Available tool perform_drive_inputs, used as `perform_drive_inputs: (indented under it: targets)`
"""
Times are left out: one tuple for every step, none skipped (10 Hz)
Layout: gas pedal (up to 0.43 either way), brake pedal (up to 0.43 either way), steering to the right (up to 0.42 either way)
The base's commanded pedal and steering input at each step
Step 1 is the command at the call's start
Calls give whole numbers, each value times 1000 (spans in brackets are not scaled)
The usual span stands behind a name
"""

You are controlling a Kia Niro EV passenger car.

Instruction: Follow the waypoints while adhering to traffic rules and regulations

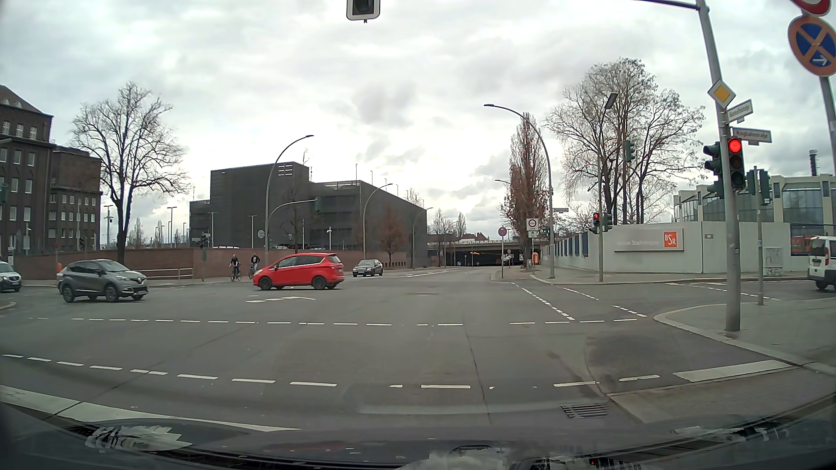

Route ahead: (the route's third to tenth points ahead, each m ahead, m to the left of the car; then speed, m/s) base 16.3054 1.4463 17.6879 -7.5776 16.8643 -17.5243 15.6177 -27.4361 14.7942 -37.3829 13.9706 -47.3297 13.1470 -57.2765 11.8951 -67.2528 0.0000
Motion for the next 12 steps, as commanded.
perform_drive_inputs:
  targets:
    - [0,390,-15]
    - [0,390,-14]
    - [0,390,-14]
    - [0,390,-14]
    - [0,390,-14]
    - [0,390,-14]
    - [0,390,-14]
    - [0,390,-14]
    - [0,390,-14]
    - [0,390,-14]
    - [0,390,-14]
    - [0,390,-14]
